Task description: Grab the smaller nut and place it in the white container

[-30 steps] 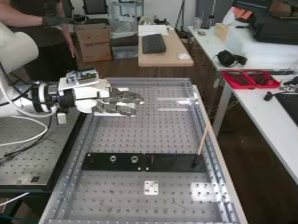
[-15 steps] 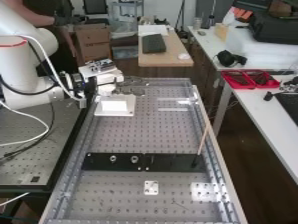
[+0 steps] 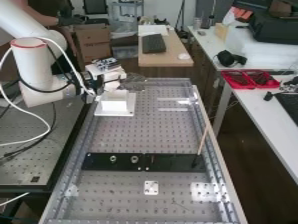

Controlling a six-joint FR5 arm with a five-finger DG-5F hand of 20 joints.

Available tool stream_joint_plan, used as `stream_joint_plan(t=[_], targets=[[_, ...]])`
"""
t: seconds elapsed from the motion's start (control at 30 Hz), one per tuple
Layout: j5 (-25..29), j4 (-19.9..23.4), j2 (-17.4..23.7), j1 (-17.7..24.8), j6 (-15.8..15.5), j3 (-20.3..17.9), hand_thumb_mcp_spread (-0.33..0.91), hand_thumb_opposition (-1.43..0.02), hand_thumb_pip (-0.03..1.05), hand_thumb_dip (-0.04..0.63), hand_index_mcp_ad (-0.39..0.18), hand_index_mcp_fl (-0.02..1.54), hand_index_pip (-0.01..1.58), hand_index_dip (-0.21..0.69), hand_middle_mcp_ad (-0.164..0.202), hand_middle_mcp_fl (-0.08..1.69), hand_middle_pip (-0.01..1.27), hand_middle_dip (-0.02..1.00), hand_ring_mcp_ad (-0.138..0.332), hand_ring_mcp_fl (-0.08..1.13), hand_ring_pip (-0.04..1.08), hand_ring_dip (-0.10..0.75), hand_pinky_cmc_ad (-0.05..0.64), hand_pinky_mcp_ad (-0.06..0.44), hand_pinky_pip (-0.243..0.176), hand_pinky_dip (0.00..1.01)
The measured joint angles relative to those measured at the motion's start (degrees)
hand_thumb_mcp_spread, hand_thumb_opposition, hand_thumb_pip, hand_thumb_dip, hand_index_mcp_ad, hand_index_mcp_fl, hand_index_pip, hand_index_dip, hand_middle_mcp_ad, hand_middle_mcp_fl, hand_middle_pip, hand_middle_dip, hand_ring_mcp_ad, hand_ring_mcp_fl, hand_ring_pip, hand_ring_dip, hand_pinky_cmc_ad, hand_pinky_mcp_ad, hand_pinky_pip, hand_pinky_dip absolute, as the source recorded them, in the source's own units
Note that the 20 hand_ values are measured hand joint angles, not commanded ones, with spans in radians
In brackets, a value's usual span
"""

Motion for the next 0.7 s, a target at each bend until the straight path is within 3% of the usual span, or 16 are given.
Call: stream_joint_plan(t=[0.23, 0.3, 0.47, 0.57, 0.7], targets=[[1.2, -2.7, -0.7, 0.7, -0.8, 1.3, 0.42, -0.92, 0.66, 0.222, -0.152, 0.24, 1.54, 0.239, 0.059, 0.09, 0.13, 0.23, 0.126, 0.0, 0.1, 0.115, 0.332, 0.284, 0.003, 0.18], [1.9, -3.9, -0.9, 0.7, -1.2, 1.8, 0.43, -0.9, 0.72, 0.22, -0.166, 0.11, 1.46, 0.236, 0.059, 0.08, 0.13, 0.23, 0.127, 0.0, 0.1, 0.113, 0.328, 0.284, 0.0, 0.18], [4.1, -5.4, -0.3, 0.5, -0.9, 2.5, 0.36, -0.85, 0.75, 0.22, -0.164, 0.0, 1.24, 0.173, 0.059, 0.0, 0.13, 0.23, 0.129, 0.0, 0.09, 0.115, 0.33, 0.284, -0.017, 0.18], [5.9, -5.8, 1.0, 0.1, 0.0, 2.8, 0.33, -0.82, 0.8, 0.22, -0.164, 0.0, 1.12, 0.154, 0.059, -0.02, 0.12, 0.23, 0.129, 0.0, 0.08, 0.113, 0.333, 0.284, -0.028, 0.19], [8.9, -6.6, 3.2, -0.7, 0.7, 3.5, 0.3, -0.81, 0.8, 0.22, -0.169, 0.0, 1.08, 0.129, 0.052, -0.02, 0.12, 0.23, 0.126, 0.0, 0.09, 0.115, 0.333, 0.284, -0.059, 0.22]])
